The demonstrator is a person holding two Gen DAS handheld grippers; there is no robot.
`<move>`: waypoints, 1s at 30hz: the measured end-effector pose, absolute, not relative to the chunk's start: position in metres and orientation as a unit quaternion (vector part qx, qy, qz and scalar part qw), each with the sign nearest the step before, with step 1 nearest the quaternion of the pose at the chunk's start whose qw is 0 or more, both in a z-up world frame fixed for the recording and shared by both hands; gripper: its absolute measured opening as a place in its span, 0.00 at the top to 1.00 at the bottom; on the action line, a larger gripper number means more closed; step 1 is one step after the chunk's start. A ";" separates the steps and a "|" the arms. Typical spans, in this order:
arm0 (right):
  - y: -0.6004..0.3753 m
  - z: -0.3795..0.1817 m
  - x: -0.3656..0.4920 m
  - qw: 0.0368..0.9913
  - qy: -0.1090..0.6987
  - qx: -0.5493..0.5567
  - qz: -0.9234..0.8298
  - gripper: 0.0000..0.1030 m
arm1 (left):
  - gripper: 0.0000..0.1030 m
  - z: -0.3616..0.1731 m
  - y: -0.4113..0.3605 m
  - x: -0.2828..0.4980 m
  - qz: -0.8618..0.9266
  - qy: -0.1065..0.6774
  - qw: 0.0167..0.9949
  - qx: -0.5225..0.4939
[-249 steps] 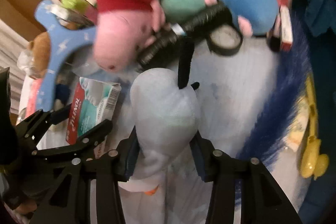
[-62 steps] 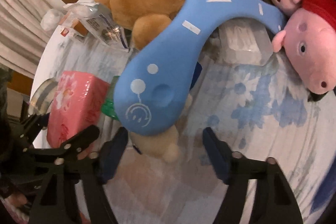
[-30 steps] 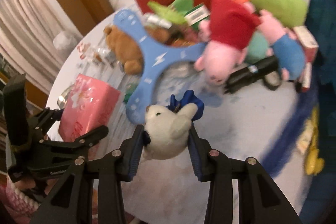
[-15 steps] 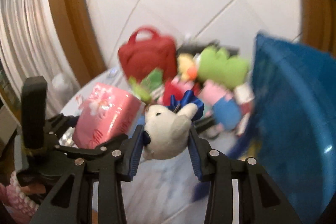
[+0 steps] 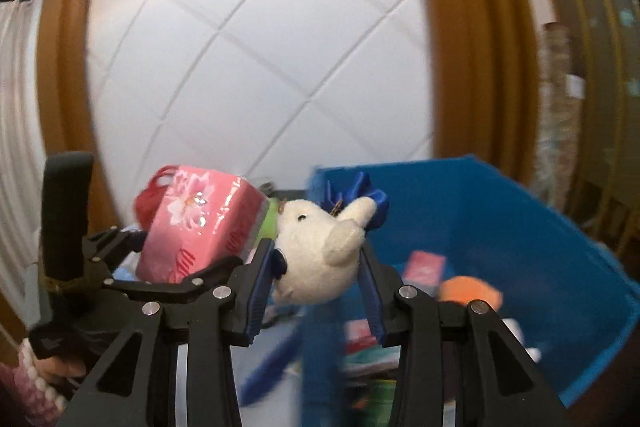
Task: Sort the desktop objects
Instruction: 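Lift the tissue pack and teddy bear over the blue crate, then release the tissue pack and teddy bear into the crate with both grippers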
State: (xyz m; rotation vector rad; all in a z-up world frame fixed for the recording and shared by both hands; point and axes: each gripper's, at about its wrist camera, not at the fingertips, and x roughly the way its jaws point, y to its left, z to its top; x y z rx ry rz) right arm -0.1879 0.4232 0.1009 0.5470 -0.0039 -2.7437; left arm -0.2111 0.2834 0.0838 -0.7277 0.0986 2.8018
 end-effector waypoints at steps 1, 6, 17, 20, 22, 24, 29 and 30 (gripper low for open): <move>0.435 0.102 -0.189 0.160 -0.003 0.192 -0.968 0.61 | 0.13 0.086 0.297 -0.214 0.958 0.037 0.129 -0.252; 0.490 0.094 -0.207 0.113 -0.011 0.213 -0.970 0.61 | 0.13 0.084 0.364 -0.233 0.940 0.064 0.166 -0.292; 0.565 0.053 -0.238 0.034 0.010 0.286 -0.957 0.61 | 0.13 0.057 0.440 -0.253 0.893 0.129 0.203 -0.381; 0.565 0.047 -0.238 0.035 0.016 0.298 -0.954 0.61 | 0.13 0.053 0.446 -0.257 0.886 0.126 0.207 -0.396; 0.564 0.044 -0.237 0.036 0.022 0.304 -0.952 0.61 | 0.13 0.051 0.445 -0.260 0.883 0.125 0.207 -0.402; 0.563 0.040 -0.240 0.034 0.030 0.312 -0.949 0.61 | 0.13 0.051 0.447 -0.260 0.884 0.126 0.204 -0.400; 0.567 0.033 -0.251 0.032 0.041 0.321 -0.946 0.61 | 0.12 0.048 0.448 -0.259 0.883 0.134 0.203 -0.401; 0.567 0.032 -0.252 0.030 0.044 0.322 -0.945 0.61 | 0.12 0.048 0.448 -0.259 0.883 0.134 0.203 -0.402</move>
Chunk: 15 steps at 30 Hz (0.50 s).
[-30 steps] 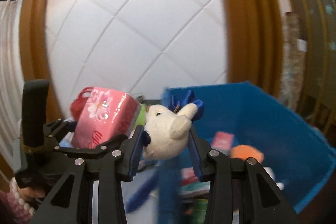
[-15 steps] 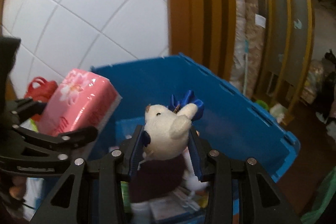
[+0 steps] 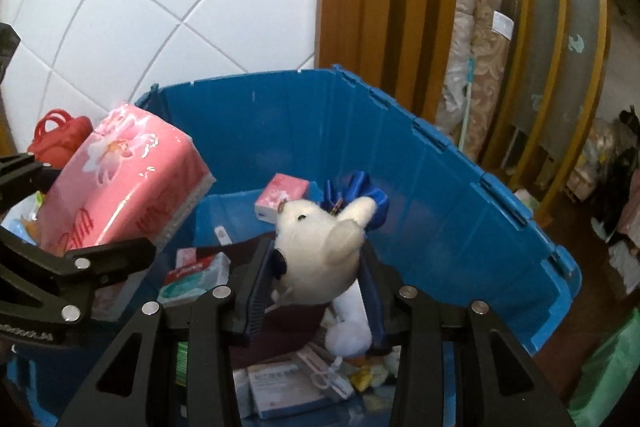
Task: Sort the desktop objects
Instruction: 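Release the tissue pack and teddy bear into the crate with both grippers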
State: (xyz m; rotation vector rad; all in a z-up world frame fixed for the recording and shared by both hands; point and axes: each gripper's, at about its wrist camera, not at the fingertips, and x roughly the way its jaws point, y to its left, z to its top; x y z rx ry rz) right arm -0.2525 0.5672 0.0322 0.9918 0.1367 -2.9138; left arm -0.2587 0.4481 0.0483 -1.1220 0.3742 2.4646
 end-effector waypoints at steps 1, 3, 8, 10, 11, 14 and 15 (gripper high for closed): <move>0.568 0.031 -0.254 0.028 0.046 0.322 -0.945 0.61 | 0.12 0.048 0.448 -0.259 0.883 0.133 0.201 -0.403; 0.569 0.030 -0.255 0.021 0.052 0.321 -0.945 0.61 | 0.12 0.048 0.446 -0.260 0.884 0.133 0.198 -0.403; 0.569 0.027 -0.256 0.010 0.059 0.323 -0.944 0.58 | 0.12 0.044 0.446 -0.259 0.884 0.142 0.187 -0.404; 0.571 0.026 -0.255 0.006 0.058 0.323 -0.945 0.55 | 0.12 0.045 0.445 -0.256 0.887 0.139 0.187 -0.400; 0.571 0.026 -0.254 0.004 0.056 0.323 -0.945 0.45 | 0.12 0.049 0.443 -0.252 0.891 0.134 0.191 -0.390; 0.574 0.027 -0.255 -0.001 0.054 0.322 -0.945 0.18 | 0.09 0.053 0.442 -0.249 0.898 0.141 0.191 -0.371; 0.575 0.028 -0.255 -0.005 0.055 0.321 -0.945 0.18 | 0.09 0.052 0.442 -0.249 0.898 0.142 0.186 -0.372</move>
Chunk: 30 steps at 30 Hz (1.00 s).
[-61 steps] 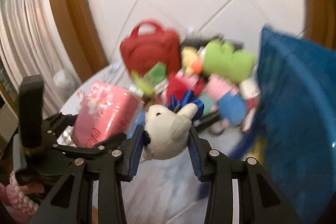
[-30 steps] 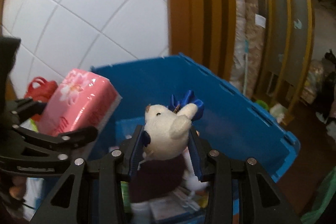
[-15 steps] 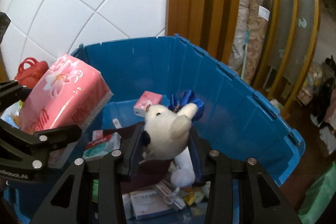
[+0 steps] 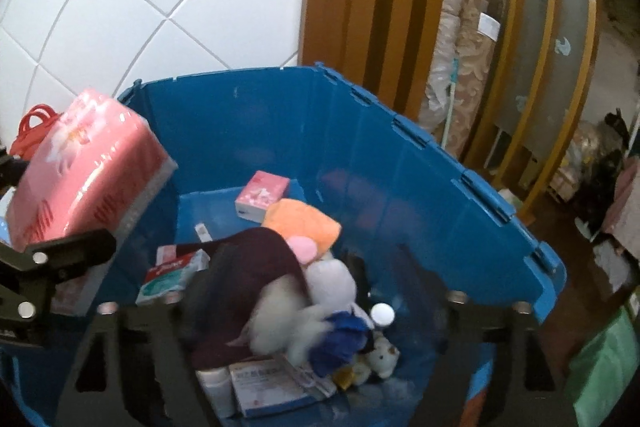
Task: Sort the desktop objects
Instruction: 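Release the tissue pack and teddy bear into the crate with both grippers, then withdraw both grippers from the crate back over the table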
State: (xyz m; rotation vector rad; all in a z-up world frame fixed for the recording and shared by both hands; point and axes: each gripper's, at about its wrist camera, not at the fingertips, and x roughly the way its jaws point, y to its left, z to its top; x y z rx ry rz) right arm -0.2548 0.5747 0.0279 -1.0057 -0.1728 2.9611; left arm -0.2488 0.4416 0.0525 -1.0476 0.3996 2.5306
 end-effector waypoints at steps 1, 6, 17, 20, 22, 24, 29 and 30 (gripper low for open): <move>0.574 0.029 -0.254 0.006 -0.056 -0.320 0.946 0.18 | 0.08 0.053 0.441 -0.248 0.900 0.139 0.184 -0.371; 0.575 0.033 -0.250 0.011 -0.057 -0.316 0.947 0.09 | 0.08 0.058 0.440 -0.242 0.903 0.140 0.189 -0.361; 0.562 0.050 -0.232 0.007 -0.060 -0.300 0.952 0.00 | 0.08 0.070 0.407 -0.222 0.924 0.089 0.182 -0.325; 0.549 0.064 -0.218 -0.008 -0.053 -0.280 0.958 0.00 | 0.08 0.074 0.385 -0.213 0.934 0.070 0.168 -0.307; 0.539 0.073 -0.211 -0.020 -0.052 -0.269 0.961 0.00 | 0.08 0.075 0.368 -0.208 0.939 0.059 0.157 -0.299; 0.524 0.083 -0.203 -0.035 -0.054 -0.256 0.964 0.00 | 0.08 0.075 0.348 -0.204 0.942 0.044 0.152 -0.296; 0.478 0.102 -0.191 -0.079 -0.057 -0.233 0.968 0.00 | 0.08 0.068 0.290 -0.197 0.945 0.019 0.130 -0.299; 0.467 0.105 -0.189 -0.090 -0.056 -0.228 0.968 0.00 | 0.08 0.065 0.278 -0.196 0.946 0.015 0.126 -0.299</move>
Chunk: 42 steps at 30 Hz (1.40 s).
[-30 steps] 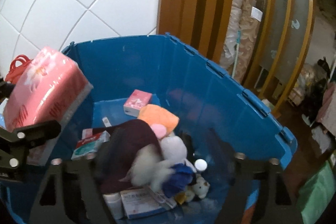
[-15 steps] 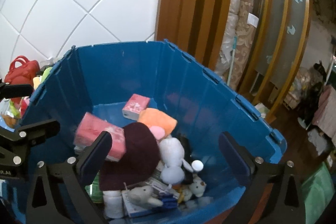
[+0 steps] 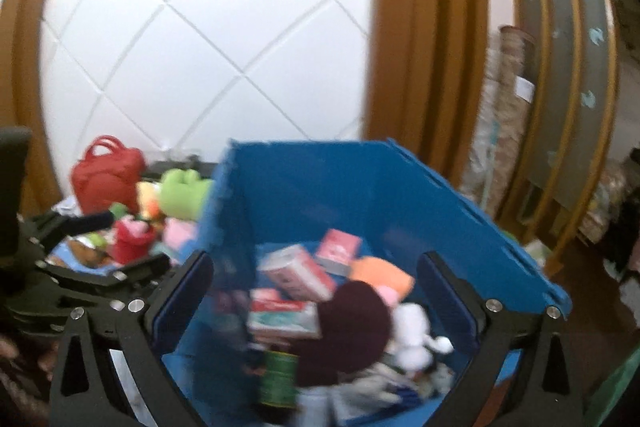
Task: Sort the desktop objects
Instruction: 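Withdraw both grippers from the crate back over the table, then grasp the green jar with left gripper while right grasps a clear snack bag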
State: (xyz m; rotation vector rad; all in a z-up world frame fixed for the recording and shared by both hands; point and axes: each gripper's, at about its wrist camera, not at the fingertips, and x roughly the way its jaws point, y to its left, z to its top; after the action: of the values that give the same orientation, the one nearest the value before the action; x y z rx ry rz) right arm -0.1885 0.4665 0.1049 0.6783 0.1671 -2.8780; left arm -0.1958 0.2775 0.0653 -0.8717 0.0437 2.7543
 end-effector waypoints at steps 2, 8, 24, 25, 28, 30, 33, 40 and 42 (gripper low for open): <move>0.445 0.108 -0.185 0.108 0.056 0.222 -0.967 0.00 | 0.08 0.059 0.247 -0.193 0.948 0.002 0.107 -0.299; 0.370 0.106 -0.185 0.155 0.069 0.229 -0.959 0.00 | 0.08 0.029 0.153 -0.193 0.945 -0.013 0.024 -0.326; 0.252 -0.034 -0.236 0.176 0.033 0.357 -0.917 0.00 | 0.11 -0.133 -0.086 -0.168 0.872 -0.082 -0.163 -0.454; 0.251 -0.045 -0.238 0.172 0.028 0.364 -0.915 0.00 | 0.15 -0.145 -0.092 -0.167 0.866 -0.085 -0.164 -0.465; 0.247 -0.079 -0.244 0.152 0.018 0.385 -0.910 0.00 | 0.22 -0.178 -0.101 -0.173 0.853 -0.090 -0.154 -0.491; 0.246 -0.103 -0.247 0.134 0.016 0.405 -0.904 0.00 | 0.26 -0.193 -0.100 -0.179 0.850 -0.092 -0.140 -0.500; 0.249 -0.133 -0.254 0.112 0.010 0.435 -0.893 0.02 | 0.29 -0.208 -0.096 -0.190 0.852 -0.087 -0.126 -0.500; 0.263 -0.174 -0.272 0.057 0.005 0.467 -0.882 0.31 | 0.47 -0.236 -0.097 -0.214 0.839 -0.080 -0.115 -0.526; 0.269 -0.182 -0.278 0.043 0.000 0.469 -0.882 0.45 | 0.55 -0.241 -0.097 -0.215 0.836 -0.078 -0.114 -0.531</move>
State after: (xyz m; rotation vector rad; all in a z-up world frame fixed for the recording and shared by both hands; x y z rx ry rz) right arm -0.2785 0.2693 -0.1822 1.4350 -0.0005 -2.6973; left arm -0.2151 -0.0975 -0.2407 -1.8009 -0.2652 2.8355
